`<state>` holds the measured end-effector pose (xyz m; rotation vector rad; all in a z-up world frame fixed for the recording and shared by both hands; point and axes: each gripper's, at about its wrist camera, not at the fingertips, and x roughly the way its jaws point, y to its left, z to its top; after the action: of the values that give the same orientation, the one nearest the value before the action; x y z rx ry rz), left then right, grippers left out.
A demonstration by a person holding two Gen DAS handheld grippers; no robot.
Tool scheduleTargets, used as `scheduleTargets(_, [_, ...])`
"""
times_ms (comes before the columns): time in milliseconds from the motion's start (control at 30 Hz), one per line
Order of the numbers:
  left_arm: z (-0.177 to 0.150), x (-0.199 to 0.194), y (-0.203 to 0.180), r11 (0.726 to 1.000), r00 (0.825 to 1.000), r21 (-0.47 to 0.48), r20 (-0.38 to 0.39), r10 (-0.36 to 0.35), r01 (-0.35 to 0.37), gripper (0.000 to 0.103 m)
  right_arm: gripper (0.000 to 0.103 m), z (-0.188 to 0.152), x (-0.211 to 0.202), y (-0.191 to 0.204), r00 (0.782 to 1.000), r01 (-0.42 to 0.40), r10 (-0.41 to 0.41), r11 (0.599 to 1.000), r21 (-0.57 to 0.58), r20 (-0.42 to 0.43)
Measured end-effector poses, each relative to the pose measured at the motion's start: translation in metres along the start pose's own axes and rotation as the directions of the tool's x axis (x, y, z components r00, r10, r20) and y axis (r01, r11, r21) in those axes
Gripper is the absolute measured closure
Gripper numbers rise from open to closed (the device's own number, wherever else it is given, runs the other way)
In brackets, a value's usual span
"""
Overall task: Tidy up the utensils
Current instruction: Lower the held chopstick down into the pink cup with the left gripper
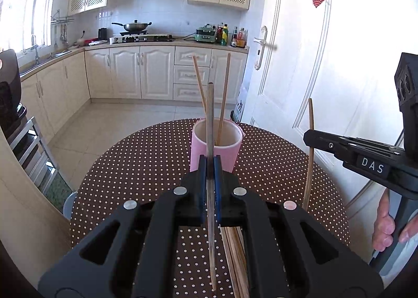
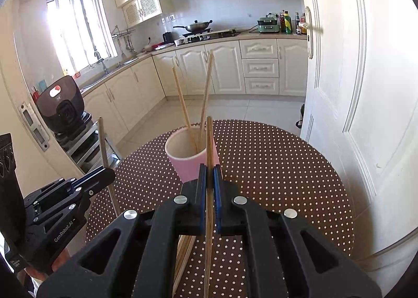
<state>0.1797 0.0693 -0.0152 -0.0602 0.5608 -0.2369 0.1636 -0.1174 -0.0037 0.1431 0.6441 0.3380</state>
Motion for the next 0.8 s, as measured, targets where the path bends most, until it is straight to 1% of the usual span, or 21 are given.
scheduleTargets(433, [0.029, -0.013, -0.001, 1.000, 0.997, 0.004, 0.075, 0.028, -0.028, 0.097, 0.099, 0.028, -0.011, 0.002, 0.997, -0.005, 0.004, 1.000, 0.009, 0.081])
scheduleTargets(633, [0.044, -0.015, 0.001, 0.999, 0.994, -0.023, 0.097, 0.050, -0.048, 0.097, 0.099, 0.044, -0.016, 0.001, 0.992, -0.018, 0.015, 1.000, 0.023, 0.125])
scheduleTargets(733, [0.052, -0.019, 0.003, 0.999, 0.992, -0.042, 0.122, 0.039, -0.034, 0.097, 0.099, 0.050, -0.020, -0.001, 0.989, -0.020, 0.015, 0.999, 0.034, 0.148])
scheduleTargets(800, [0.058, -0.022, 0.003, 0.998, 0.990, -0.042, 0.137, 0.042, -0.036, 0.097, 0.099, 0.055, -0.023, -0.002, 0.987, -0.020, 0.013, 0.999, 0.040, 0.161])
